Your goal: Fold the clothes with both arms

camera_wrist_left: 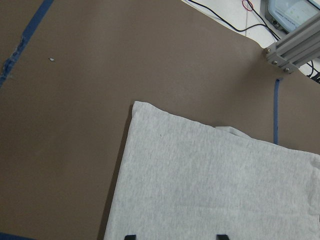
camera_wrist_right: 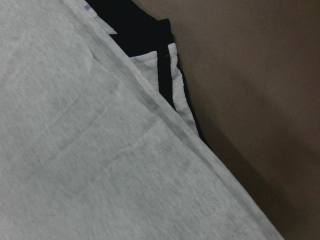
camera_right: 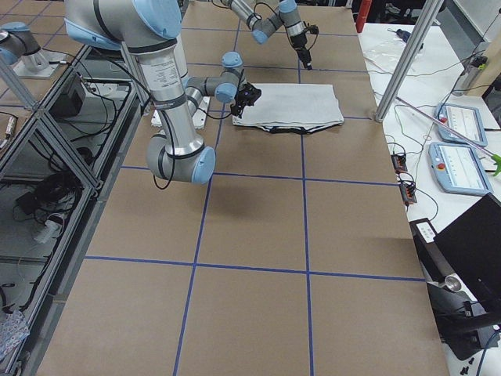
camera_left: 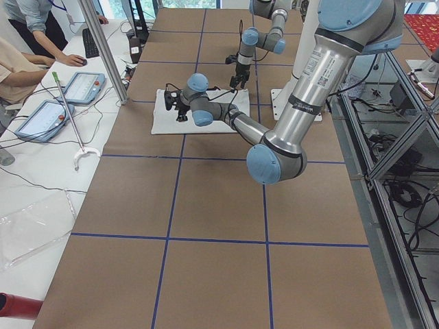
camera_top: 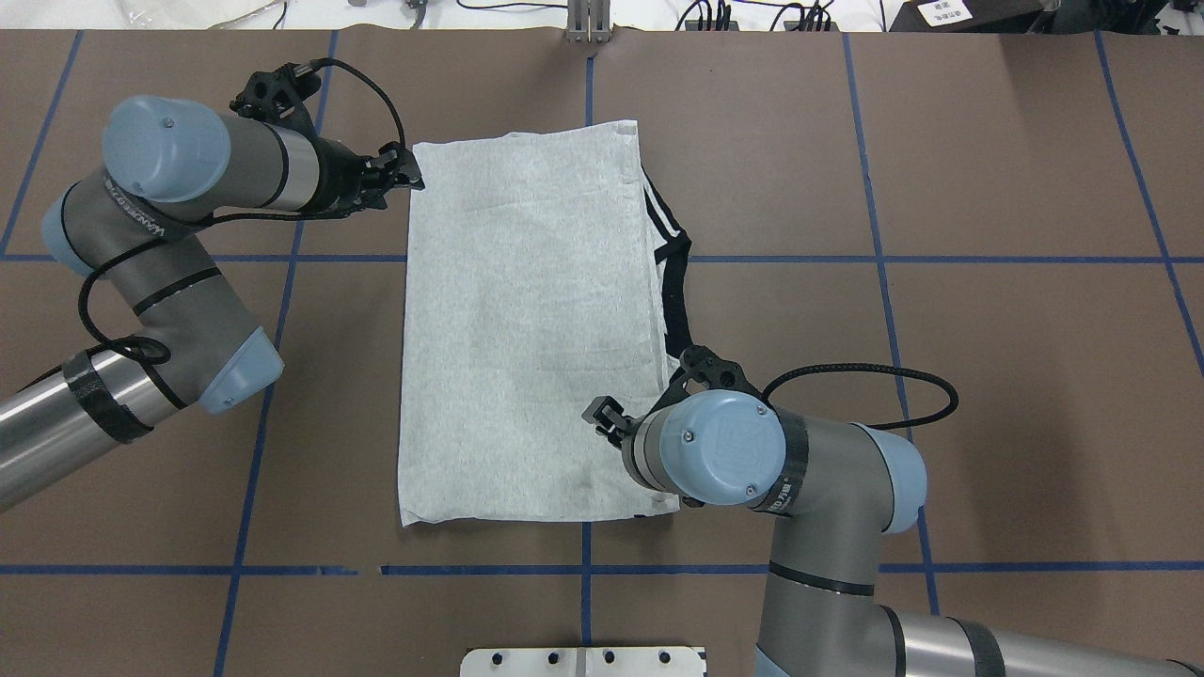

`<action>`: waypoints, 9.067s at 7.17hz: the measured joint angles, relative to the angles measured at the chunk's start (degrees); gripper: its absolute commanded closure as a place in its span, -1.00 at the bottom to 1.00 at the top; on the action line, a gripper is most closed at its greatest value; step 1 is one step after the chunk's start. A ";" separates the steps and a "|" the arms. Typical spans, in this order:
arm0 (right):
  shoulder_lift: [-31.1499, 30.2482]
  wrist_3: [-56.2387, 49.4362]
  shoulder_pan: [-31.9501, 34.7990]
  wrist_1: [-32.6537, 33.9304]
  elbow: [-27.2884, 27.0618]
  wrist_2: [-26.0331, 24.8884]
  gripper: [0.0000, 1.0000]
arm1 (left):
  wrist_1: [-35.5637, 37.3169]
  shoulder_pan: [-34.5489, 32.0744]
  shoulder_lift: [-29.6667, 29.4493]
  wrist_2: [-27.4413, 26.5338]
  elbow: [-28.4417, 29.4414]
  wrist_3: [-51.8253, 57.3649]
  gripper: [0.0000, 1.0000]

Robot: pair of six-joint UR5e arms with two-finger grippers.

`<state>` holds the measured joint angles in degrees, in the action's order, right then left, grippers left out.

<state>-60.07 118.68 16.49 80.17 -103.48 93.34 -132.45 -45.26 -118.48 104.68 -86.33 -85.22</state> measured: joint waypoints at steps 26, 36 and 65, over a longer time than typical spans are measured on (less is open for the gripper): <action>-1.10 2.35 0.35 0.49 -2.59 0.41 1.00 | 0.15 1.56 4.34 -0.03 -6.01 -4.65 -0.54; -4.06 3.31 -1.16 0.51 -5.67 0.03 1.00 | 19.24 27.89 14.93 -7.20 -25.78 -33.66 -1.00; 19.66 4.72 24.04 -11.44 29.94 12.20 1.00 | 6.12 4.33 1.64 -3.59 -9.02 -15.92 1.00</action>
<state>-40.41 123.41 40.53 68.73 -73.55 105.54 -126.34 -40.93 -116.84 101.09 -95.36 -101.14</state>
